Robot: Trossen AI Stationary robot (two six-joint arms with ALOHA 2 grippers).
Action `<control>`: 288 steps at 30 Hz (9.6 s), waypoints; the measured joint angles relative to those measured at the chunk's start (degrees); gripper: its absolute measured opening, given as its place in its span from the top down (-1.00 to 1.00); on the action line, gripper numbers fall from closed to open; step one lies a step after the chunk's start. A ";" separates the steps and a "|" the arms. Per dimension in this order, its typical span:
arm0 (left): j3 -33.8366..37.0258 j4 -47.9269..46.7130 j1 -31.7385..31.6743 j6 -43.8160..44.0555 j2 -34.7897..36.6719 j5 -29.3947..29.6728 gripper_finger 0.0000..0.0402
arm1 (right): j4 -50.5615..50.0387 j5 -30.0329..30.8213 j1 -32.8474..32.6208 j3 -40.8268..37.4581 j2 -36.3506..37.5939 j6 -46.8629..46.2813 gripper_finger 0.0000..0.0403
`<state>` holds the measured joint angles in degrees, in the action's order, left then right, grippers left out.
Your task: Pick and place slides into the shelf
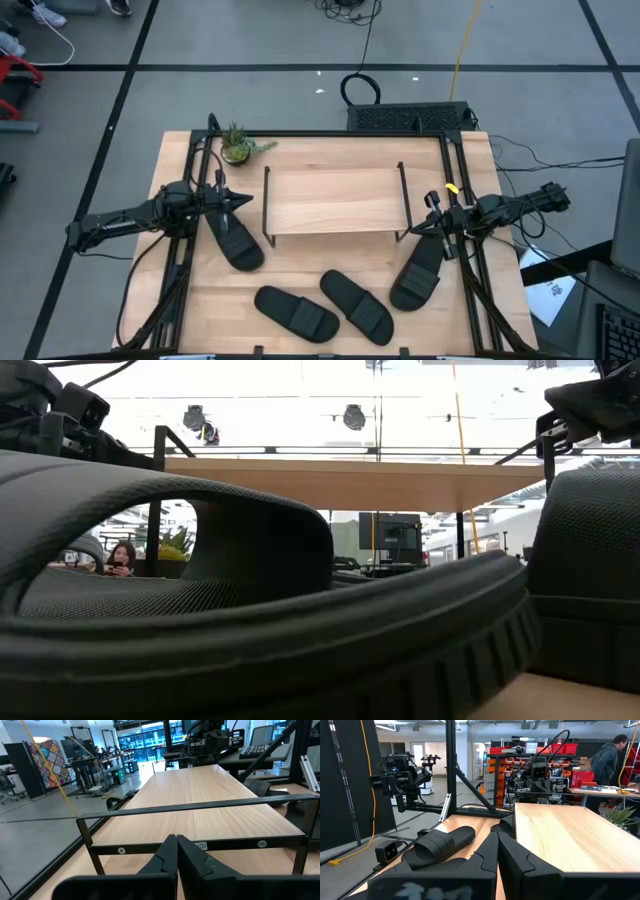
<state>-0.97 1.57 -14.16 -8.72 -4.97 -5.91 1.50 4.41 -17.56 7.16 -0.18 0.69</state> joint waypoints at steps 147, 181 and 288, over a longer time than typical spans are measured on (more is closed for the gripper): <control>0.00 2.52 0.00 -3.44 0.00 0.01 0.98 | -5.83 18.37 -0.02 11.01 -2.39 7.87 0.97; 0.00 3.23 0.00 -3.03 0.01 0.09 0.98 | -58.23 -8.03 -0.02 37.00 -35.55 -41.50 -0.33; 0.00 -0.14 0.01 -0.86 0.00 0.09 0.98 | -64.16 15.46 -17.65 59.23 -36.52 -21.68 0.97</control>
<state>-0.97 1.43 -14.15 -9.58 -4.97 -5.82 -62.67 19.86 -35.22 66.39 -36.71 -20.99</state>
